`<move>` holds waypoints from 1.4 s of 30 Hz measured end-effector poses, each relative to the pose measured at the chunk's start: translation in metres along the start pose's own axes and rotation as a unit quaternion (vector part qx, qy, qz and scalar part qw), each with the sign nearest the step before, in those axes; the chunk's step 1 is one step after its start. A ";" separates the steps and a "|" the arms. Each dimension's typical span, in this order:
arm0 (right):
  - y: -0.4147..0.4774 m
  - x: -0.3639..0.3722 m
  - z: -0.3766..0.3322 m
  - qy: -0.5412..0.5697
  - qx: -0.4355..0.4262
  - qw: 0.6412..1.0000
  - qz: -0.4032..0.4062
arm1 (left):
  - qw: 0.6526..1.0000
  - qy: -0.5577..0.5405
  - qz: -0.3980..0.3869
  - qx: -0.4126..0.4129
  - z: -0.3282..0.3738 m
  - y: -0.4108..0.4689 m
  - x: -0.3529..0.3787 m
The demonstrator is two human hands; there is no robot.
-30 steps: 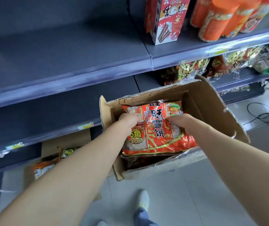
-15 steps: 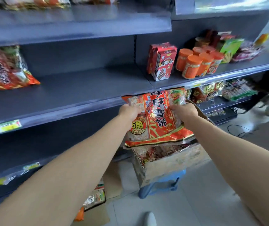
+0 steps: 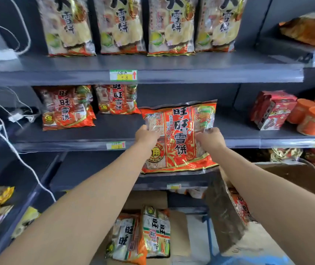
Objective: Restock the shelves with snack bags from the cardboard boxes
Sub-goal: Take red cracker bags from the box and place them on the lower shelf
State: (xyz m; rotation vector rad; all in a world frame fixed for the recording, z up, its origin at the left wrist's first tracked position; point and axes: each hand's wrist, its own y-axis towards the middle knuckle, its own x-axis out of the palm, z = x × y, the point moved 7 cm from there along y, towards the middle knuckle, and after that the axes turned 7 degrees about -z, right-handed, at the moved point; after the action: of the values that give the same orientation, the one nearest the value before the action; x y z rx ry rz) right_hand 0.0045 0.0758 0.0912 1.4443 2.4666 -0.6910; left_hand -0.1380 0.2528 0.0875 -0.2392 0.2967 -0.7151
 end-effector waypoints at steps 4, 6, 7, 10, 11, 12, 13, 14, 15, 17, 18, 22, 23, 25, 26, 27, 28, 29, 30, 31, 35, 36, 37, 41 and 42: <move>0.023 0.058 -0.036 -0.047 -0.019 0.998 -0.041 | 0.998 0.024 0.059 -0.012 -0.002 0.032 -0.062; 0.040 0.082 -0.051 -0.099 -0.028 0.993 -0.058 | 0.995 0.053 0.072 -0.034 -0.006 0.054 -0.087; 0.048 0.094 -0.057 -0.125 -0.034 0.990 -0.064 | 0.994 0.066 0.078 -0.044 -0.007 0.061 -0.097; 0.070 0.124 -0.072 -0.168 -0.050 0.982 -0.071 | 0.989 0.086 0.105 -0.055 -0.012 0.082 -0.129; 0.076 0.134 -0.076 -0.176 -0.056 0.980 -0.073 | 0.989 0.084 0.109 -0.053 -0.015 0.089 -0.138; 0.081 0.144 -0.080 -0.181 -0.062 0.979 -0.076 | 0.989 0.075 0.114 -0.050 -0.018 0.097 -0.147; 0.086 0.153 -0.083 -0.184 -0.069 0.977 -0.076 | 0.990 0.061 0.115 -0.045 -0.020 0.102 -0.152; 0.090 0.162 -0.086 -0.186 -0.072 0.977 -0.075 | 0.991 0.050 0.117 -0.043 -0.022 0.109 -0.158; 0.095 0.170 -0.089 -0.189 -0.073 0.977 -0.072 | 0.991 0.045 0.121 -0.038 -0.024 0.117 -0.163; 0.104 0.184 -0.092 -0.195 -0.068 0.976 -0.065 | 0.991 0.031 0.128 -0.030 -0.026 0.133 -0.172; 0.109 0.190 -0.095 -0.197 -0.067 0.976 -0.062 | 0.991 0.019 0.133 -0.025 -0.025 0.140 -0.177; 0.133 0.213 -0.107 -0.158 -0.057 0.983 -0.073 | 0.992 0.006 0.130 -0.003 -0.008 0.170 -0.188; 0.139 0.219 -0.111 -0.140 -0.057 0.985 -0.078 | 0.991 0.008 0.130 0.002 -0.005 0.178 -0.191; 0.147 0.231 -0.118 -0.114 -0.045 0.989 -0.085 | 0.991 0.016 0.129 0.010 -0.002 0.198 -0.197; 0.151 0.237 -0.120 -0.104 -0.037 0.990 -0.087 | 0.992 0.017 0.127 0.016 -0.002 0.208 -0.200; 0.155 0.243 -0.122 -0.095 -0.028 0.991 -0.092 | 0.992 0.018 0.125 0.021 -0.001 0.218 -0.204; 0.158 0.250 -0.123 -0.087 -0.019 0.991 -0.099 | 0.992 0.025 0.122 0.025 -0.001 0.227 -0.207; 0.160 0.256 -0.122 -0.082 -0.011 0.991 -0.105 | 0.992 0.035 0.116 0.023 -0.002 0.235 -0.209; 0.163 0.262 -0.121 -0.081 -0.003 0.991 -0.108 | 0.993 0.048 0.106 0.019 -0.004 0.242 -0.211; 0.167 0.267 -0.119 -0.085 0.004 0.990 -0.108 | 0.993 0.062 0.095 0.011 -0.008 0.248 -0.212; 0.181 0.283 -0.111 -0.101 0.019 0.990 -0.094 | 0.997 0.048 0.056 -0.022 -0.025 0.271 -0.214; 0.185 0.285 -0.112 -0.099 0.018 0.991 -0.086 | 0.998 0.034 0.051 -0.030 -0.026 0.276 -0.215; 0.189 0.287 -0.115 -0.094 0.017 0.992 -0.077 | 0.998 0.025 0.049 -0.032 -0.025 0.282 -0.217; 0.204 0.304 -0.125 -0.037 0.007 0.996 -0.086 | 0.998 0.034 0.048 0.005 -0.013 0.307 -0.226; 0.205 0.311 -0.126 -0.036 0.006 0.995 -0.097 | 0.998 0.040 0.042 0.012 -0.011 0.310 -0.227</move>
State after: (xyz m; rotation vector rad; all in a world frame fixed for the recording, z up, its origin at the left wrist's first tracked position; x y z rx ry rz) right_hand 0.0322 0.4610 0.0176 1.1701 2.5724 -0.7816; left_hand -0.1163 0.6310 0.0216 -0.1752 0.3716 -0.6447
